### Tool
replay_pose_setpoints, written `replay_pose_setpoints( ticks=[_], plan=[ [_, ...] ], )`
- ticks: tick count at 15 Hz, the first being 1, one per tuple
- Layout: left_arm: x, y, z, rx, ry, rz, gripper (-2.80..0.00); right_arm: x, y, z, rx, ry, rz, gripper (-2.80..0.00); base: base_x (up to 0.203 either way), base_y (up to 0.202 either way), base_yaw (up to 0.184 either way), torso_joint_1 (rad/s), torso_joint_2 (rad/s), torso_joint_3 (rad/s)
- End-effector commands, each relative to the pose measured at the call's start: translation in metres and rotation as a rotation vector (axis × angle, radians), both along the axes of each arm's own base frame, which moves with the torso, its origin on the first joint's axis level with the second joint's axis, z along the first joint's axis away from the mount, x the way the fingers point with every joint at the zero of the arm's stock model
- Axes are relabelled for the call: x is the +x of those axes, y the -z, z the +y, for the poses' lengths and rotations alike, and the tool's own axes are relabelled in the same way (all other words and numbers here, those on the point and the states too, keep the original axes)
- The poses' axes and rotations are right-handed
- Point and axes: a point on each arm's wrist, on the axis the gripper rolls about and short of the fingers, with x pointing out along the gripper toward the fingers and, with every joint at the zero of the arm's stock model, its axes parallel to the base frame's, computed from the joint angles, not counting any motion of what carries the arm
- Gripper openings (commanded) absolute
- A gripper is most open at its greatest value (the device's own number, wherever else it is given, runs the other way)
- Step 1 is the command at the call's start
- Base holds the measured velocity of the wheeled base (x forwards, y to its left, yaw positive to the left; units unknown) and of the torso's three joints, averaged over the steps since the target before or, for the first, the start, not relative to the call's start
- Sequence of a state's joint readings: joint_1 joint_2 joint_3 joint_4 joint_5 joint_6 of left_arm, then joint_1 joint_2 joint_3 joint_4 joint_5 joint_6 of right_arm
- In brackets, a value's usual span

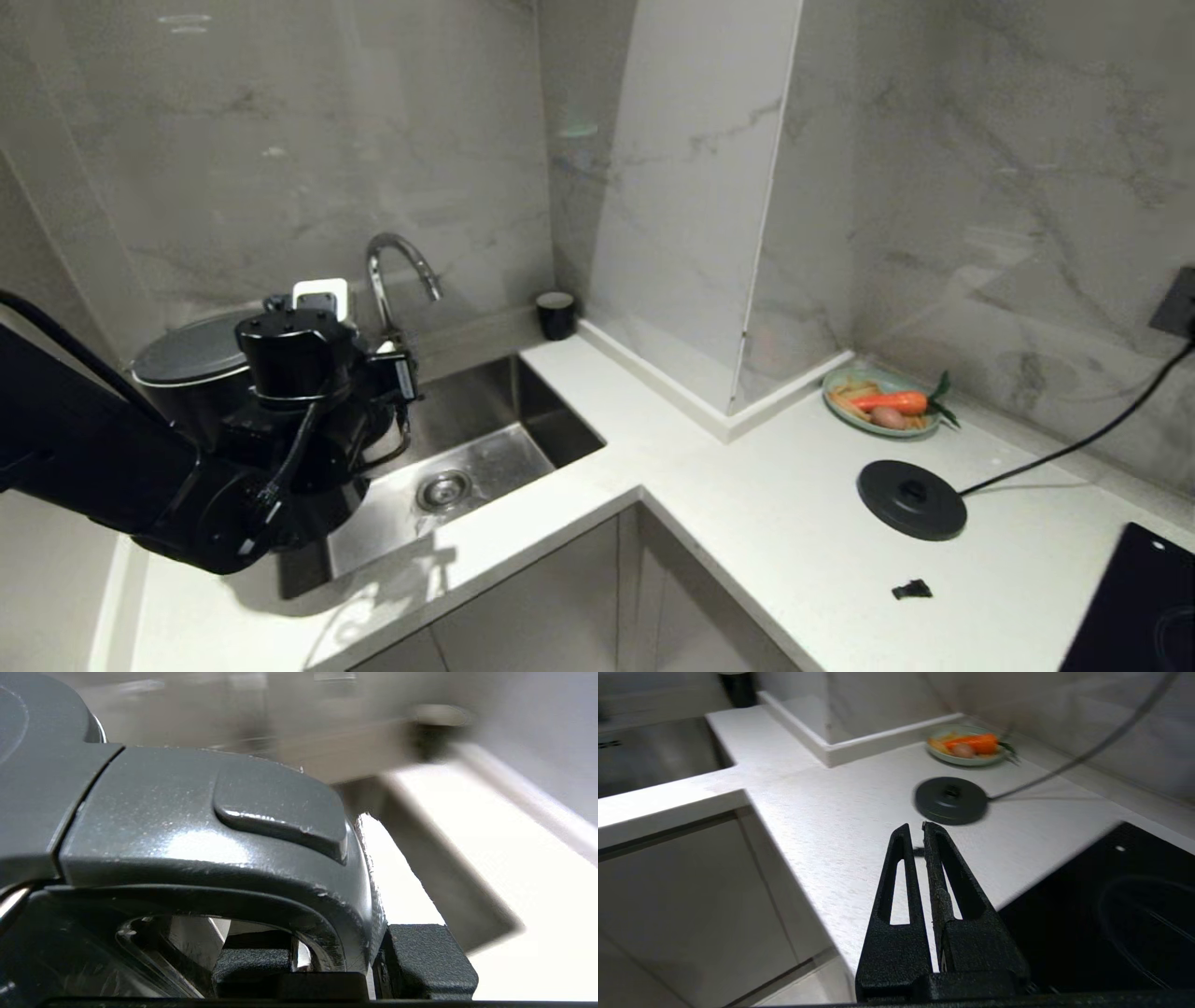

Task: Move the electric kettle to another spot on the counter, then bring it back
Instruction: Place it on the power base

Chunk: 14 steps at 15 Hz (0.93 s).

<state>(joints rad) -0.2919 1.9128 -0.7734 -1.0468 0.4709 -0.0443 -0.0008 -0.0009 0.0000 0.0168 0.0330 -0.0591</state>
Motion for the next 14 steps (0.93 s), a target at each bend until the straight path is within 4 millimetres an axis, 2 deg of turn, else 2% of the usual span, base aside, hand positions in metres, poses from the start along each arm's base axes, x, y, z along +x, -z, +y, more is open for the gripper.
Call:
replay_pose_setpoints(
  ticks=[1,9,14],
  plan=[
    [0.0,-0.001,0.0,-0.004,-0.002,-0.008,-2.8,0.0,0.0,0.0,-0.001,-0.002,0.001,-2.8,0.004,0.007,-0.16,0.002,0.01,0.002],
    [-0.008,-0.007,-0.006,-0.009,0.021,-0.023,-2.8,0.0,0.0,0.0,0.001,-0.002,0.001,-2.8,0.003,0.008,-0.176,0.003,0.0,0.002],
    [-0.011,-0.004,-0.007,-0.004,0.025,-0.01,-2.8,0.0,0.0,0.0,0.001,-0.002,0.001,-2.8,0.005,0.007,-0.175,0.0,0.0,0.002]
  ],
)
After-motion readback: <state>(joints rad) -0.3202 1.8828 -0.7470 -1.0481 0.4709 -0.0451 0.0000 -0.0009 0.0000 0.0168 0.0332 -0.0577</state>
